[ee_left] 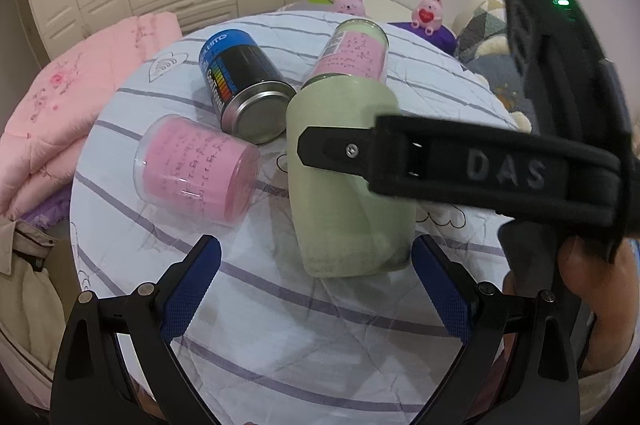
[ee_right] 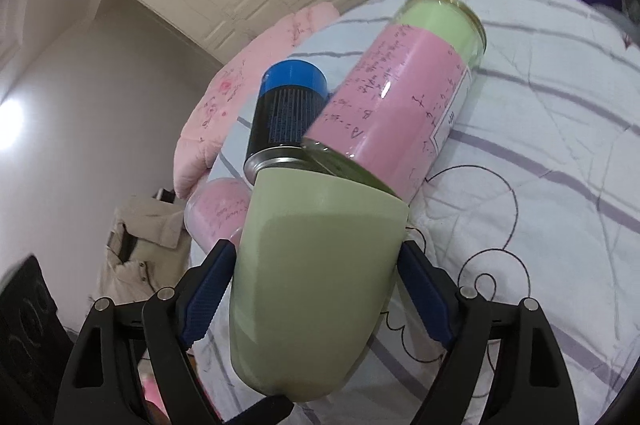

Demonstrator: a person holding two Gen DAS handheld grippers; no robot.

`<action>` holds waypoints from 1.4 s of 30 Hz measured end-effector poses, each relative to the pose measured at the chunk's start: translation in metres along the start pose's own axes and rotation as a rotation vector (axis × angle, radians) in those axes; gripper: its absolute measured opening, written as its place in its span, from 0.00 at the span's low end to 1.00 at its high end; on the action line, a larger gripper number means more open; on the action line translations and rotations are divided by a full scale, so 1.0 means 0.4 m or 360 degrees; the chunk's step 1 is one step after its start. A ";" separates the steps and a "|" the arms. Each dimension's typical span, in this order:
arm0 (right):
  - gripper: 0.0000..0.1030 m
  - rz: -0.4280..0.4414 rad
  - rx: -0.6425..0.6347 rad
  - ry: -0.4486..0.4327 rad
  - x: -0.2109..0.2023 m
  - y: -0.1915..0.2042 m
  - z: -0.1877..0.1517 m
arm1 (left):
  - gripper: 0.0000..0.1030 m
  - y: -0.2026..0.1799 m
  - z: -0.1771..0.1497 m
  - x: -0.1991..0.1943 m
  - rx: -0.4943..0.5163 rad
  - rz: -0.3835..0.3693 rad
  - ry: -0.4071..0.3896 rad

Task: Flip cup upright
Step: 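Rotate the held green cup with the right gripper until its rim faces up, then lower the upright cup onto the table and open the right gripper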

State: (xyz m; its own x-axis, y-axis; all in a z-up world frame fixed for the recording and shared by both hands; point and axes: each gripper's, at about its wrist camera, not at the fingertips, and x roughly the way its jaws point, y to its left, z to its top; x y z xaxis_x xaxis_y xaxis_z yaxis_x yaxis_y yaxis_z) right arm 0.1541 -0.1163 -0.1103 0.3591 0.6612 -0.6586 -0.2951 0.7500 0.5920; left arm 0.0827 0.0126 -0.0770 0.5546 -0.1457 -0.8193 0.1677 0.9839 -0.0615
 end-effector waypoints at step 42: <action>0.80 -0.0423 -0.0678 -0.0424 -0.168 0.144 -0.159 | 0.95 -0.041 -0.067 -0.023 0.0066 0.0051 -0.0024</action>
State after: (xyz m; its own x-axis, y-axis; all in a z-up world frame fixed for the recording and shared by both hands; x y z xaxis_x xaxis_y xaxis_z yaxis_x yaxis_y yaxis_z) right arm 0.0566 -0.1166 -0.0615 0.6646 0.4628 -0.5866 -0.4755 0.8676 0.1457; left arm 0.0531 0.0005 -0.0838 0.5722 -0.1159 -0.8119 0.1829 0.9831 -0.0113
